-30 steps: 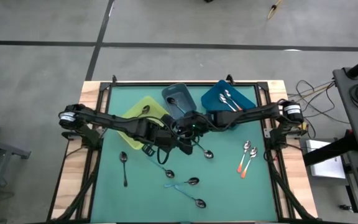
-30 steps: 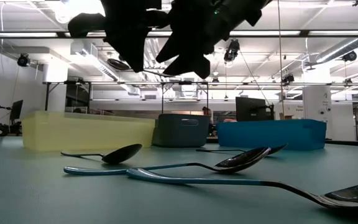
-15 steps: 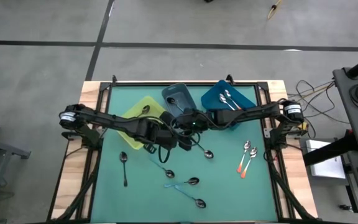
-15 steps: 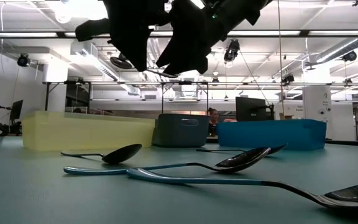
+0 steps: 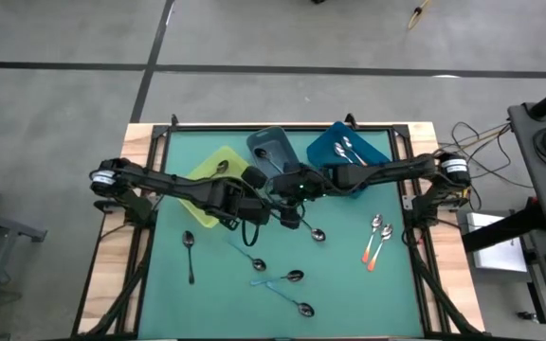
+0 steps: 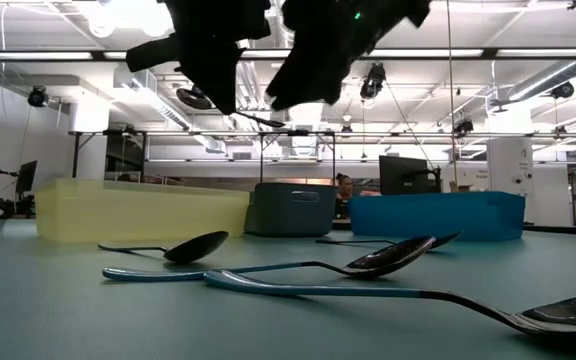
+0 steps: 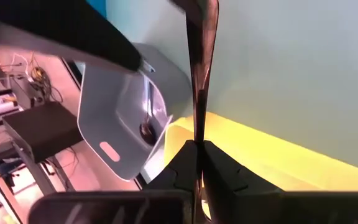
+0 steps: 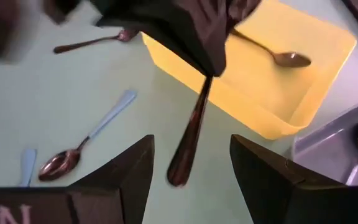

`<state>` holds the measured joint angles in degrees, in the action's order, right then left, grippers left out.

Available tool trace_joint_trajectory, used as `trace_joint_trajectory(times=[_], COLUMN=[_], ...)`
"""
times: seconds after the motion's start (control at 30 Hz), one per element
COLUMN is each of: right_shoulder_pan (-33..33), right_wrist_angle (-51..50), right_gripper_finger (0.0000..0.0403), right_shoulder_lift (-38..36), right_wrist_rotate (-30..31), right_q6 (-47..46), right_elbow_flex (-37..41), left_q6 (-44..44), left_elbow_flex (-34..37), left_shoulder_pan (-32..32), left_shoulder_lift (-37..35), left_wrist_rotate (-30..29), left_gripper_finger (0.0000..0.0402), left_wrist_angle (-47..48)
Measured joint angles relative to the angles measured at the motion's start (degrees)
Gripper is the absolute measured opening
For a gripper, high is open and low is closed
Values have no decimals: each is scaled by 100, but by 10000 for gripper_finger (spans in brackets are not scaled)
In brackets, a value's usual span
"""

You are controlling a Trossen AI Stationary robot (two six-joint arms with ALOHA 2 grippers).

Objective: Sort silverware by color (type)
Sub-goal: Put the black spoon into the yellow bin

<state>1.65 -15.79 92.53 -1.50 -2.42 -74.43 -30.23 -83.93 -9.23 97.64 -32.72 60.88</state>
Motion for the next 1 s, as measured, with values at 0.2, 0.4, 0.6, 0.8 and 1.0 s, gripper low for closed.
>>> trace_joint_trajectory(times=[0.2,0.4,0.6,0.8,1.0], right_shoulder_pan=[0,11,15,26,26], right_wrist_angle=[-370,517,2594,3153,3084], right_gripper_finger=[192,192,192,192,192], right_shoulder_lift=[-623,-1419,-1565,-1096,-563], right_wrist_rotate=[2,69,155,152,-177], right_q6=[210,-123,-757,-1085,-1112], right_elbow_flex=[285,1425,2504,2512,2070], left_q6=[214,421,278,-150,-359], left_elbow_flex=[152,563,1034,1309,1279], left_shoulder_pan=[-4,-15,-22,-22,-20], left_shoulder_lift=[-436,-1101,-1136,-902,-684], left_wrist_rotate=[25,23,34,30,-342], left_gripper_finger=[0,0,0,0,0], left_wrist_angle=[-1,-192,-936,-1998,-2281])
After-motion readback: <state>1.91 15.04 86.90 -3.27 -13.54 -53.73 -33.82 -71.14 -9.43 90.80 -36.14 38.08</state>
